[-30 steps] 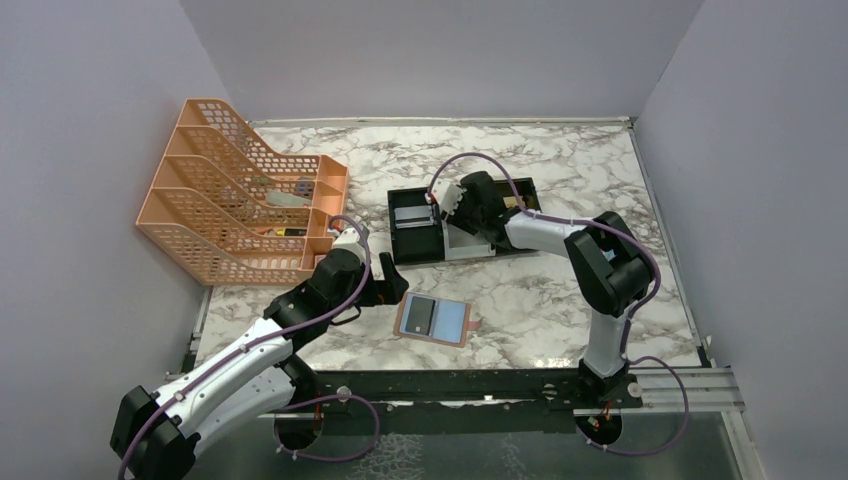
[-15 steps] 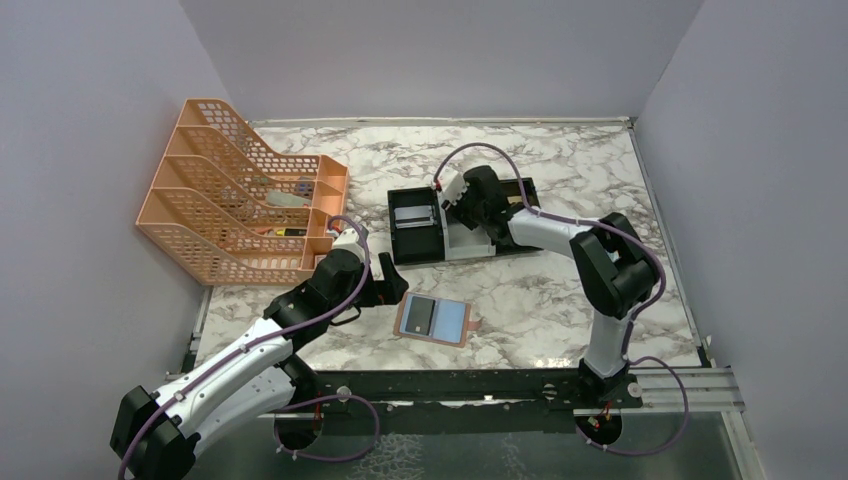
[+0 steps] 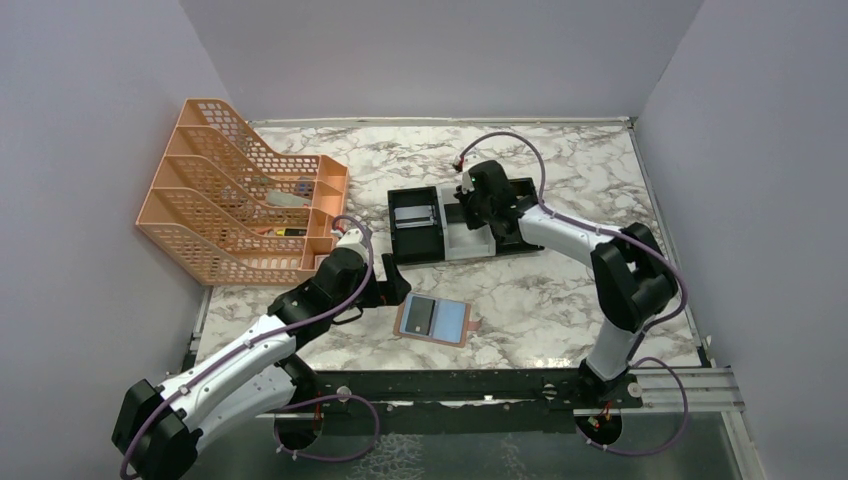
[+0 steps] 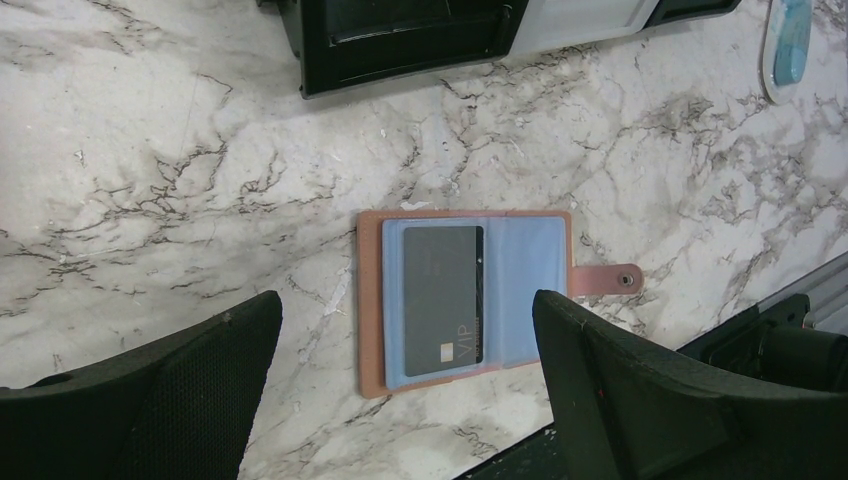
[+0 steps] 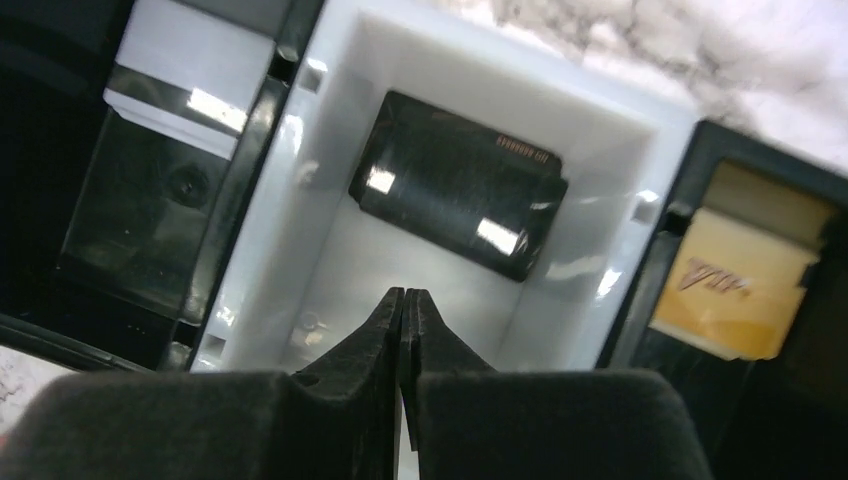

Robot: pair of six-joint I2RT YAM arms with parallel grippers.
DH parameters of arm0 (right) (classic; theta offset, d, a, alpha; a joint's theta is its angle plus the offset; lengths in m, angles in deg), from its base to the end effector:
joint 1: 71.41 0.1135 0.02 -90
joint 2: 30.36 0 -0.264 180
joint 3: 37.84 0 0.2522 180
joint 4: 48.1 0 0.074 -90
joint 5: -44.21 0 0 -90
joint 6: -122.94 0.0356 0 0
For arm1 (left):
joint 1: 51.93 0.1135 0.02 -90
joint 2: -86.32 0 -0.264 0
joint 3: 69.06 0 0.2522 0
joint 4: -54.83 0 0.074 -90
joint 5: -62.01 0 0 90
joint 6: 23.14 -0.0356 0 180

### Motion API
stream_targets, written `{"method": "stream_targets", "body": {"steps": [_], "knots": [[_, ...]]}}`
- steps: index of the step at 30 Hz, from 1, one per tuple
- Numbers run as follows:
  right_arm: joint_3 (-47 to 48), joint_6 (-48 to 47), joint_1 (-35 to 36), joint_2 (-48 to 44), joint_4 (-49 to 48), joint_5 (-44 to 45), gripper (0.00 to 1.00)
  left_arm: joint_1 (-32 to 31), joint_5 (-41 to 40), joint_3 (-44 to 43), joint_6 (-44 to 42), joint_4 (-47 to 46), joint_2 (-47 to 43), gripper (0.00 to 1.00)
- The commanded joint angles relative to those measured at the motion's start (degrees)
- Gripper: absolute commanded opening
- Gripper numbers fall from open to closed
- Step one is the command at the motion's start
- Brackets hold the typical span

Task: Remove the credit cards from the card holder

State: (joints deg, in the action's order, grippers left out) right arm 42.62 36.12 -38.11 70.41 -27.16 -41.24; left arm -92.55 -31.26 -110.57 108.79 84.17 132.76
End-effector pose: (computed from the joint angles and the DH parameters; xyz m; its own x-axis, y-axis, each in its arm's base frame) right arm 0.3260 0.2108 0.2131 -0.5778 -0.3134 -0.7536 -0.4661 0.8847 -0.0105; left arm 0.1378 -0.1156 0.2215 -0.7284 -0.2542 -0.6363 0.1713 0.8316 -0.5283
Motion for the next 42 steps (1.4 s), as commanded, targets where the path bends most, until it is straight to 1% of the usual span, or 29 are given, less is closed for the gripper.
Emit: {"method": "stream_targets", "body": {"steps": [1, 7, 15, 20, 26, 36, 42], "knots": [[3.93, 8.14, -0.16, 4.29, 9.06, 0.18, 0.03, 0.04, 1.58, -0.38, 0.43, -2.41, 0.74, 0.99], [6.74, 9.32, -0.17, 8.56, 9.74, 2.48, 0.02, 0.02, 2.16, -0.77, 0.26, -2.40, 0.96, 0.99], [9.45, 10.35, -0.16, 12.36, 10.65, 3.26, 0.02, 0.02, 1.72, -0.84, 0.34, -1.87, 0.19, 0.99], [10.84, 10.70, -0.16, 14.71, 10.54, 6.17, 0.02, 0.02, 1.61, -0.82, 0.43, -1.78, 0.26, 0.99], [10.88, 10.71, -0.16, 15.57, 8.24, 8.92, 0.02, 0.02, 1.45, -0.77, 0.43, -1.60, 0.15, 0.99], [10.91, 9.70, -0.16, 15.98, 5.82, 10.27, 0.02, 0.02, 1.51, -0.55, 0.70, -1.76, 0.31, 0.99], [10.22, 9.15, -0.16, 14.33, 6.58, 8.66, 0.03, 0.02, 1.71, -0.42, 0.61, -1.85, 0.41, 0.99]]}}
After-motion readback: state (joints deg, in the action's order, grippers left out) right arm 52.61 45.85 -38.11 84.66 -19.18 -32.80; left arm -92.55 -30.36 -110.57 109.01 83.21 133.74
